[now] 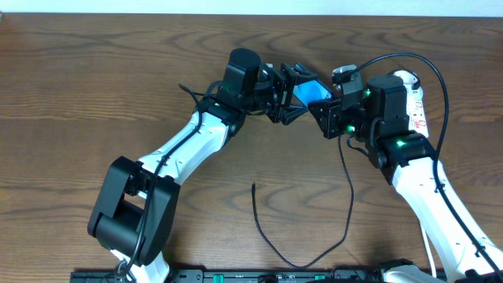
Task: Plug charger to phone and switch on socket
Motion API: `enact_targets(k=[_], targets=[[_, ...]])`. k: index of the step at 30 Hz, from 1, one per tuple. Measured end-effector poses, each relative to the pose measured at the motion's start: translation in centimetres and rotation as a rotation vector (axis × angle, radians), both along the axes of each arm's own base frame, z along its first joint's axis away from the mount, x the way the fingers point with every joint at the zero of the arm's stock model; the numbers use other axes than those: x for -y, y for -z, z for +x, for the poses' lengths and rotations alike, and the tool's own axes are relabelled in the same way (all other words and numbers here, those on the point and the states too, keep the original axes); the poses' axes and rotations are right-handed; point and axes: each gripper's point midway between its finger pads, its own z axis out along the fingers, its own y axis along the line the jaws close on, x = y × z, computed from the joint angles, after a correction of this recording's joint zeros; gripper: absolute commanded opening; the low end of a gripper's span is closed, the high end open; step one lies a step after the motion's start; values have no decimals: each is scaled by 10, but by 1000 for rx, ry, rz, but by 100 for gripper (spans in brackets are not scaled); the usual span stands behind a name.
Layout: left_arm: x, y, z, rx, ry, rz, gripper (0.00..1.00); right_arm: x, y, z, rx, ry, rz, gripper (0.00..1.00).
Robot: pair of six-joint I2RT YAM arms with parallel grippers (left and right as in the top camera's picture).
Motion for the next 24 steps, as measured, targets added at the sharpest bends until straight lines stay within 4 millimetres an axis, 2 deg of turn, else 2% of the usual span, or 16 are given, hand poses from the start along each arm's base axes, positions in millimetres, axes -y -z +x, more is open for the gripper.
enact_targets(k=[10,14,15,16,18,19,24], targets=[[0,0,0,0,0,0,7,3,1,2,-1,17,-9,1],[0,0,0,-1,-1,0,7,3,1,2,-3,23,-9,1],[0,0,0,-1,-1,0,10,3,1,2,-3,23,-9,1],[0,0,0,-1,-1,0,25,3,1,2,-3,23,-9,1],[0,0,0,-2,-1,0,71,3,1,2,-5,25,-7,1],[0,0,0,-2,-1,0,91,3,1,2,-5,25,-6,1],[0,-1,0,3,-2,-4,93,3,2,1,-14,27,0,1]])
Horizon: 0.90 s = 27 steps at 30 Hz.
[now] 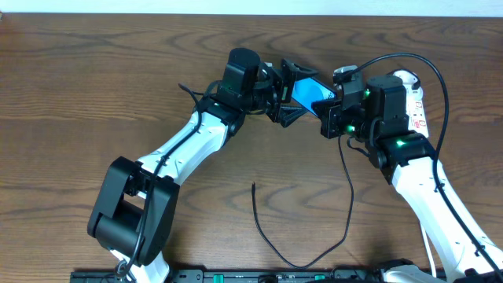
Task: Plug charger to phone and switch on socket
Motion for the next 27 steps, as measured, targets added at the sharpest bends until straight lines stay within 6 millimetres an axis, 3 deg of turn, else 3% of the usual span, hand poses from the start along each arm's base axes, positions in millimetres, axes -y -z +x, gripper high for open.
enact_targets(k=[6,13,18,27], targets=[[1,-1,-1,8,11,-3,93,12,-5,9,27,32,12,1],[3,-3,-6,15,45,-12,93,50,-7,24,22,153,38,1],[1,-7,-5,38,56,-22,93,77,-16,36,-9,298,160,1],[-29,-35,32,210,-35,-61,93,67,-40,41,-192,446,572,1]])
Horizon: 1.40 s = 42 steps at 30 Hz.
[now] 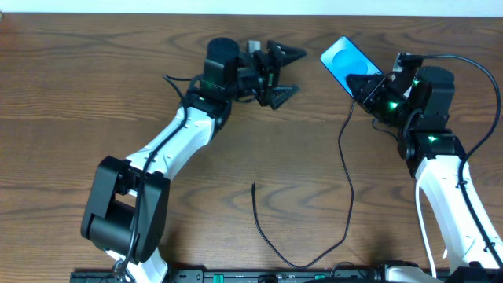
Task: Plug charger to phone and switch on socket
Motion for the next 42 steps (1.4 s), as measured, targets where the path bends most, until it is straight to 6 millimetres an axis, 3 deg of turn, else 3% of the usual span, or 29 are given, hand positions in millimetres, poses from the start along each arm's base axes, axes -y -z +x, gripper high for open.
enact_targets(k=[5,12,20,28,42], targets=[[-11,2,15,60,-71,40,94,-10,-15,2,-43,31,179,1],[-20,5,31,102,-171,85,94,-50,-45,2,-25,-19,341,1],[-28,-1,44,143,-254,92,94,-95,-47,-7,-95,-8,430,1],[-28,-25,50,238,-275,41,94,-104,-46,-9,-149,38,493,1],[-25,-26,47,231,-255,28,98,-120,-47,-18,-235,23,585,1]])
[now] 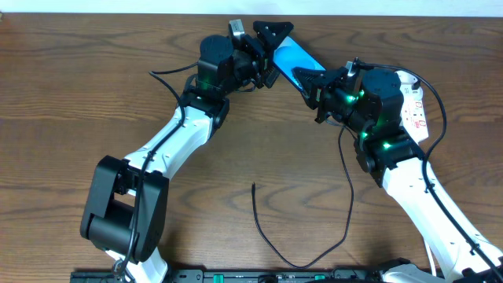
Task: Plug charger to phone and switch on socket
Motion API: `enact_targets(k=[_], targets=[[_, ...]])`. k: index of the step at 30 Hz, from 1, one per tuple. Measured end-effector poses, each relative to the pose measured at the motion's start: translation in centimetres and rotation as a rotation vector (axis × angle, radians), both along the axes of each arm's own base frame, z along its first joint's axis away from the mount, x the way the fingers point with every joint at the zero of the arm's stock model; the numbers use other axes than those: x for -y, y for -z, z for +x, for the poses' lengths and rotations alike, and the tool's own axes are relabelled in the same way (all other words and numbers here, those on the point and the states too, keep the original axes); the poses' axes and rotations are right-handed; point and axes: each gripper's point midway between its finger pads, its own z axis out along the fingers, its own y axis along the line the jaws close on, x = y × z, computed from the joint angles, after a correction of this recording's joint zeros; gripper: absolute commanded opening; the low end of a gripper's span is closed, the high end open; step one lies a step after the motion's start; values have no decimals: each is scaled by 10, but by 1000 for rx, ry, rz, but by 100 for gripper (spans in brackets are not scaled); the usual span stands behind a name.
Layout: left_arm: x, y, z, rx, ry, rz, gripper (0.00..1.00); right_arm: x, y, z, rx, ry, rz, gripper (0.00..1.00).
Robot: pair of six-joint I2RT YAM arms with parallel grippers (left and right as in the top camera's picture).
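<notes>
The blue phone (297,60) lies slanted near the table's far edge, between the two arms. My left gripper (267,53) is at the phone's upper-left end, open, with one finger (273,31) beyond it and the other on its near side. My right gripper (313,85) is at the phone's lower-right end and looks shut on it. The black charger cable (350,200) runs from under the right gripper down the table, and its free end (253,185) lies mid-table. The white socket strip (414,106) shows behind the right arm, partly covered.
The table's far edge (354,14) meets a white wall just behind the phone. The cable loops down to the near edge (295,266). The left arm (169,145) crosses the table's left half diagonally. A thin black arm cable (437,90) arcs over the socket strip.
The right gripper has moved left with the phone, from the far right to the far middle. The left gripper has moved right and farther back, and now brackets the phone's upper-left end.
First, both grippers were together at the phone in the table's far middle. Then the arms were apart: the phone was with the right gripper at the far right, and the left gripper stood open by itself. Now both are at the phone again.
</notes>
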Motion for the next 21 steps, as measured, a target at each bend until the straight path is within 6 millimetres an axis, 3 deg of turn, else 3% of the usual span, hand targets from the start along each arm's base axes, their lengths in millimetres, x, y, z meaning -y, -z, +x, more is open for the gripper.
enact_targets(k=[8,12,21], targets=[[3,0,-4,-8,29,-7,97,-4,-2,-4,-5,-31,20,1],[4,0,-6,-22,41,-19,83,-5,-2,-4,-6,-34,21,1],[5,0,-7,-28,44,-23,42,-7,-5,-5,2,-48,27,1]])
